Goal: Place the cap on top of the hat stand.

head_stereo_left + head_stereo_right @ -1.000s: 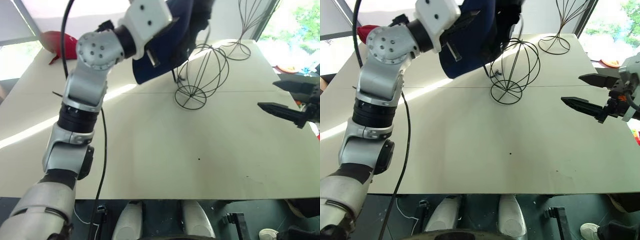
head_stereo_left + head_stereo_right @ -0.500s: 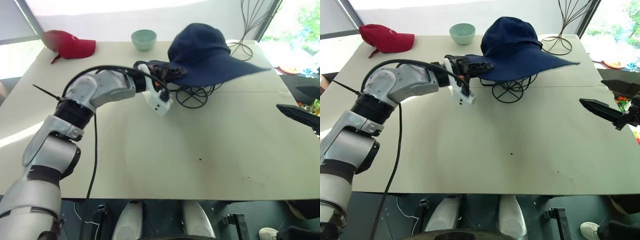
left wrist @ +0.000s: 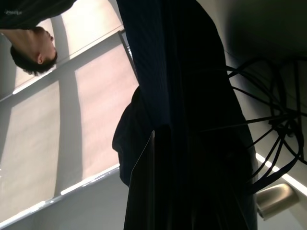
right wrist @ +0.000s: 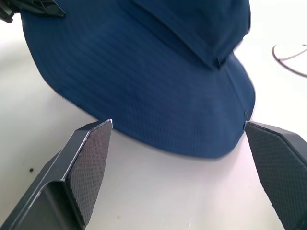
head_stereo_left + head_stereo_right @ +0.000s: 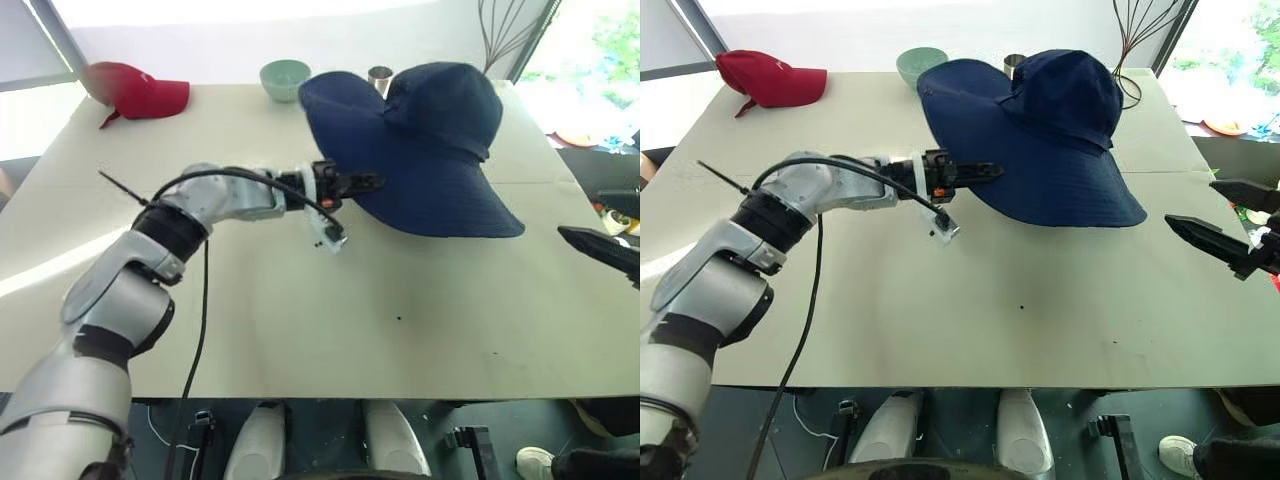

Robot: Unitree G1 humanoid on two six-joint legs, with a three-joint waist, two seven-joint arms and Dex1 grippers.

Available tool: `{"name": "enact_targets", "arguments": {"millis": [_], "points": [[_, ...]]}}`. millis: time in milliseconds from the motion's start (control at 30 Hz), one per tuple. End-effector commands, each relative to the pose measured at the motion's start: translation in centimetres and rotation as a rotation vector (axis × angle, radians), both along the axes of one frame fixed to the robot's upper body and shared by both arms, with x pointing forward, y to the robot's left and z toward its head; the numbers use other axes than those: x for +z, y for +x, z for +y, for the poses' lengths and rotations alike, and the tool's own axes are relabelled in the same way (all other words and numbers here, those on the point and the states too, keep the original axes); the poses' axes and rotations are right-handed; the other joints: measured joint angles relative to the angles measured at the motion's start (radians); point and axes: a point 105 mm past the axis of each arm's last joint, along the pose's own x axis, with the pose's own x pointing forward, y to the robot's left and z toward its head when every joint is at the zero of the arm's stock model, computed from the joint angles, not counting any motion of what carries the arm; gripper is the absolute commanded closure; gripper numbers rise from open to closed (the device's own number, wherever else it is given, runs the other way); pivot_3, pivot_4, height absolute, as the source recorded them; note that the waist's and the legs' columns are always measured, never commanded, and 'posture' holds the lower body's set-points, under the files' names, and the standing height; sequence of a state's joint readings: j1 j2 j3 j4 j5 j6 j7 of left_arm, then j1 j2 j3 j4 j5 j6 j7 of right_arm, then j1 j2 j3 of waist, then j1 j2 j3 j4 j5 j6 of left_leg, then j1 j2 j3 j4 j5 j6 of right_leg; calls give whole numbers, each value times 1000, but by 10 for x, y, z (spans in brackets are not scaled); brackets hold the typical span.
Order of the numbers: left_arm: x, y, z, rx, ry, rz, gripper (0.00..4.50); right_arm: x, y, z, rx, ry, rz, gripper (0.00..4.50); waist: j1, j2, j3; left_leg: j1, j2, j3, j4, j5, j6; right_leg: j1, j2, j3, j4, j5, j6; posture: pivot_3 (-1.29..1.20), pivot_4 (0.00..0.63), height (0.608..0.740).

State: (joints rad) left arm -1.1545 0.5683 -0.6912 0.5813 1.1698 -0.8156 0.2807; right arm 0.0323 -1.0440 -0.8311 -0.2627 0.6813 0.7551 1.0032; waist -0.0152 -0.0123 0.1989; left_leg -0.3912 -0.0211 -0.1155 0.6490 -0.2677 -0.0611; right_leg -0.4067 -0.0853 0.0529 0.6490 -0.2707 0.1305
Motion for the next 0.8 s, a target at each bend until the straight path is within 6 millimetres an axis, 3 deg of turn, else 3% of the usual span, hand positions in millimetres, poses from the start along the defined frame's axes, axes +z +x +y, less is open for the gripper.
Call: {"name": "enact_targets", "arguments": {"millis": [33,200,400,567,667,800], "points": [[0,-5,10,7,-27,2,4415,16,-6,-2,-19,-29,-64,0,2,0,0,0,0,0,0,0,0,0,0,0,0,0,0,0,150,740],[-18,-3,22,29,35,-21,4415,16,-1,1,-11,-32,-59,0,8,-1,0,0,0,0,1,0,0,1,0,0,0,0,0,0,150,740],[-13,5,20,47,11,-19,4415,16,3,3,0,-44,-48,0,4,0,0,0,0,0,1,0,0,1,0,0,0,0,0,0,150,740],[-14,10,21,94,-76,108,4415,11,7,2,-7,-64,-28,0,4,0,0,0,0,0,1,0,0,1,0,0,0,0,0,0,150,740],[-19,9,25,113,-101,175,3623,8,10,2,-14,-76,-18,0,4,0,0,0,0,0,1,0,0,1,0,0,0,0,0,0,150,740],[-18,7,30,127,-139,234,1532,10,14,1,-13,-83,-17,0,2,0,0,0,0,0,1,0,0,1,0,0,1,0,0,0,150,740]]}}
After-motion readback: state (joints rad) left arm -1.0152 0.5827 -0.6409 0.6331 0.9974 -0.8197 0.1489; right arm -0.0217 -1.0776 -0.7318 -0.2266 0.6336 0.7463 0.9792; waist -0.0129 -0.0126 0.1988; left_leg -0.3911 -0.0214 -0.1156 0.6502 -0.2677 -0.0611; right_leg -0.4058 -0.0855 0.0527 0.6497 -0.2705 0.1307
